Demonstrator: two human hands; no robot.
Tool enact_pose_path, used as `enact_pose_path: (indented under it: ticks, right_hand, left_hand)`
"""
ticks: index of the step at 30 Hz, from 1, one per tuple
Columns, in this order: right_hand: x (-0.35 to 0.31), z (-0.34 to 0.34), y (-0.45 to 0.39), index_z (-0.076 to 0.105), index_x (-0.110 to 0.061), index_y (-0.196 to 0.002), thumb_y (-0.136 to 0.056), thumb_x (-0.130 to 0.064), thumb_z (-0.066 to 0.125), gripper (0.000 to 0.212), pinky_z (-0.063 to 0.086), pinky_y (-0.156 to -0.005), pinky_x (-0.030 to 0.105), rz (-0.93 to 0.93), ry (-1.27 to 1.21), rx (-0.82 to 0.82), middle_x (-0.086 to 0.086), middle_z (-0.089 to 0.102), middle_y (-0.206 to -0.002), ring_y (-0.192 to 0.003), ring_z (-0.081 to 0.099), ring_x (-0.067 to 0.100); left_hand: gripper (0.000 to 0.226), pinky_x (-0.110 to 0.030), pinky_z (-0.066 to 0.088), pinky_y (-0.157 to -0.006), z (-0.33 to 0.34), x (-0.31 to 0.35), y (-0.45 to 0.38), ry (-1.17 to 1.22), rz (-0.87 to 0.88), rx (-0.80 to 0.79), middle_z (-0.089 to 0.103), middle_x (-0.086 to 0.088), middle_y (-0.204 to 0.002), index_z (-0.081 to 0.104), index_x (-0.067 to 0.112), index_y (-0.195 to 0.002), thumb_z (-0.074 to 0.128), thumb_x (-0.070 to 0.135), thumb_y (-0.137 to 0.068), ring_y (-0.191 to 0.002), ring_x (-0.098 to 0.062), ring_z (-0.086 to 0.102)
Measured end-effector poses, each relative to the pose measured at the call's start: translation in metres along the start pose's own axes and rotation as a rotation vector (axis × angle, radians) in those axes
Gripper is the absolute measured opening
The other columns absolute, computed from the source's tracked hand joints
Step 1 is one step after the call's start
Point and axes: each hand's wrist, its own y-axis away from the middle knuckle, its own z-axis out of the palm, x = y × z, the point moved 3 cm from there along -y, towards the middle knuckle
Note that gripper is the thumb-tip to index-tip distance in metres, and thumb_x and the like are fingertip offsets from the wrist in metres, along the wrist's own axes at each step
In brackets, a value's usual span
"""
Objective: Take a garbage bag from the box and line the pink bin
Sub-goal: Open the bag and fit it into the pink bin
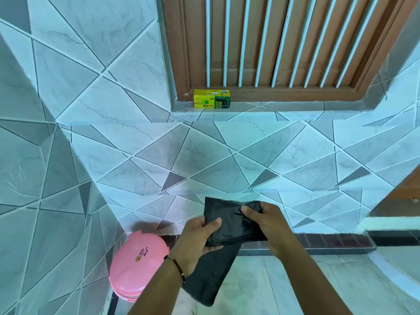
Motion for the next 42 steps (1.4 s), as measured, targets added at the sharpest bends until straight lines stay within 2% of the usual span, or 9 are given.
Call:
enact_pose_path:
  ticks: [3, 7, 13, 18, 23, 26, 30, 37, 42]
  right_hand:
    - [0.002, -0.001, -0.003, 0.07, -0.003, -0.086, -0.084, -0.018, 0.066, 0.015, 0.054, -0.066, 0.032, 0.021, -0.042, -0.033, 0.008, 0.071, -0.077, -0.072, 0.066, 0.022]
    - [0.005, 0.0, -0.002, 0.07, -0.005, -0.092, -0.089, -0.02, 0.059, 0.019, 0.052, -0.061, 0.03, 0.066, -0.028, -0.136, 0.008, 0.072, -0.08, -0.073, 0.064, 0.023]
    - [0.004, -0.002, -0.001, 0.067, -0.001, -0.085, -0.091, -0.027, 0.055, 0.029, 0.045, -0.052, 0.028, 0.051, -0.045, -0.087, 0.017, 0.055, -0.077, -0.069, 0.047, 0.028]
    - [0.002, 0.001, 0.006, 0.066, -0.003, -0.101, -0.087, -0.035, 0.059, 0.035, 0.047, -0.052, 0.026, 0.054, 0.001, -0.216, 0.008, 0.068, -0.08, -0.063, 0.06, 0.019]
    - [-0.001, 0.005, 0.009, 0.06, -0.015, -0.106, -0.082, -0.035, 0.066, 0.032, 0.051, -0.056, 0.024, -0.001, 0.172, -0.125, 0.001, 0.069, -0.099, -0.069, 0.065, 0.016]
    - [-0.002, 0.007, 0.011, 0.063, -0.009, -0.105, -0.082, -0.02, 0.068, 0.026, 0.053, -0.056, 0.026, -0.008, 0.048, -0.192, 0.007, 0.072, -0.088, -0.061, 0.065, 0.015]
    - [0.002, 0.009, 0.014, 0.065, -0.004, -0.102, -0.08, -0.011, 0.069, 0.024, 0.055, -0.059, 0.028, 0.013, -0.035, -0.255, 0.011, 0.071, -0.08, -0.063, 0.065, 0.019]
    - [0.001, 0.012, 0.016, 0.066, 0.0, -0.09, -0.083, -0.01, 0.064, 0.013, 0.052, -0.05, 0.024, -0.04, -0.165, -0.151, 0.009, 0.067, -0.059, -0.05, 0.061, 0.016]
    - [0.001, 0.015, 0.017, 0.065, 0.0, -0.087, -0.083, -0.014, 0.064, 0.015, 0.049, -0.046, 0.024, -0.097, -0.138, -0.11, 0.006, 0.063, -0.055, -0.047, 0.057, 0.014]
  left_hand:
    - [0.009, -0.032, 0.058, -0.071, 0.0, 0.002, -0.004, 0.023, 0.002, 0.053, 0.074, -0.003, -0.08, 0.067, 0.012, -0.091, 0.058, 0.014, -0.088, -0.074, -0.017, 0.068]
    - [0.013, -0.024, 0.057, -0.061, -0.005, 0.004, -0.007, 0.035, 0.063, 0.146, 0.072, -0.008, -0.088, 0.068, 0.007, -0.096, 0.058, 0.011, -0.088, -0.076, -0.016, 0.068]
    - [0.017, -0.02, 0.055, -0.059, -0.004, 0.008, -0.006, 0.021, 0.143, 0.21, 0.073, -0.004, -0.081, 0.07, 0.007, -0.094, 0.06, 0.018, -0.087, -0.071, -0.012, 0.068]
    - [0.011, -0.02, 0.055, -0.058, -0.003, 0.01, -0.001, 0.031, 0.199, 0.264, 0.072, 0.007, -0.066, 0.07, 0.014, -0.081, 0.063, 0.02, -0.085, -0.064, -0.007, 0.066]
    - [0.012, -0.017, 0.053, -0.053, -0.003, 0.012, 0.003, 0.016, 0.258, 0.321, 0.071, 0.011, -0.057, 0.069, 0.014, -0.075, 0.067, 0.024, -0.081, -0.055, 0.001, 0.065]
    - [0.011, -0.016, 0.053, -0.053, -0.003, 0.011, 0.004, 0.024, 0.256, 0.304, 0.072, 0.011, -0.062, 0.07, 0.016, -0.077, 0.064, 0.022, -0.084, -0.06, -0.002, 0.066]
    - [0.013, -0.018, 0.054, -0.058, -0.002, 0.008, 0.006, 0.066, 0.232, 0.226, 0.074, 0.002, -0.077, 0.07, 0.014, -0.087, 0.058, 0.01, -0.088, -0.069, -0.011, 0.067]
    - [0.008, -0.016, 0.053, -0.055, -0.004, 0.008, 0.007, -0.009, 0.262, 0.259, 0.067, 0.008, -0.054, 0.068, 0.013, -0.076, 0.065, 0.017, -0.083, -0.049, -0.004, 0.057]
    - [0.032, -0.018, 0.048, -0.05, -0.006, 0.008, 0.008, -0.063, 0.258, 0.332, 0.058, 0.0, -0.051, 0.055, 0.009, -0.06, 0.067, 0.031, -0.079, -0.047, -0.007, 0.052]
